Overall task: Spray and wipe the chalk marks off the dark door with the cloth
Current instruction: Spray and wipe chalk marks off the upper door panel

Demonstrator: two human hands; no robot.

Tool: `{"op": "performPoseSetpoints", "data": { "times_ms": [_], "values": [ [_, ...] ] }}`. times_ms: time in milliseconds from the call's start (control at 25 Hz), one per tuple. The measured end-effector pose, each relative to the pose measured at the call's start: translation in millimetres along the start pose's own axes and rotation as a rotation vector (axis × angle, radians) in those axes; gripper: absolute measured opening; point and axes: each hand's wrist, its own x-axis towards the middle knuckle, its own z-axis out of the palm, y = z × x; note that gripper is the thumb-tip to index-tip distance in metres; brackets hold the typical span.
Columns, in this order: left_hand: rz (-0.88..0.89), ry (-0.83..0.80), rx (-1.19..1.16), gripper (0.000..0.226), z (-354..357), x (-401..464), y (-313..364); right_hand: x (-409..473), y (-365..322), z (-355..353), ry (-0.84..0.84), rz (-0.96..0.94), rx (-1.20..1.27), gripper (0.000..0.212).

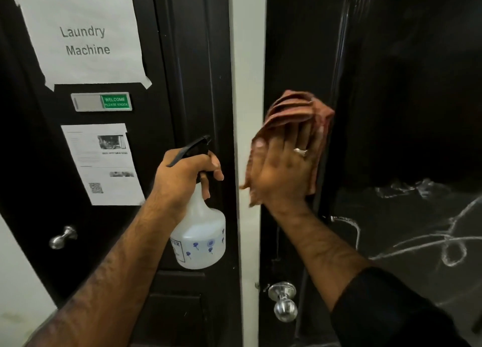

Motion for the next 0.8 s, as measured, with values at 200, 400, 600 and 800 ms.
{"op": "performPoseSetpoints", "data": {
  "times_ms": [200,400,600,800],
  "values": [
    [0.009,-0.042,-0.018,0.015,17.9,-5.5,-0.5,-18.7,71.3,-6.9,-0.088,-0.361,0.021,0.065],
    [0.024,-0.081,-0.017,0.01,27.7,-9.7,-5.0,2.2,83.1,-5.5,0.016,0.098,-0.043,0.047],
    [-0.009,-0.085,-0.004,0.051,42.2,-5.0,-9.1,11.5,59.9,-5.9,-0.044,0.064,0.285,0.061],
    [0.045,-0.147,-0.023,0.031,57.2,-4.8,0.1,-49.4,78.1,-14.4,-0.168,-0.078,0.181,0.059]
  ]
}}
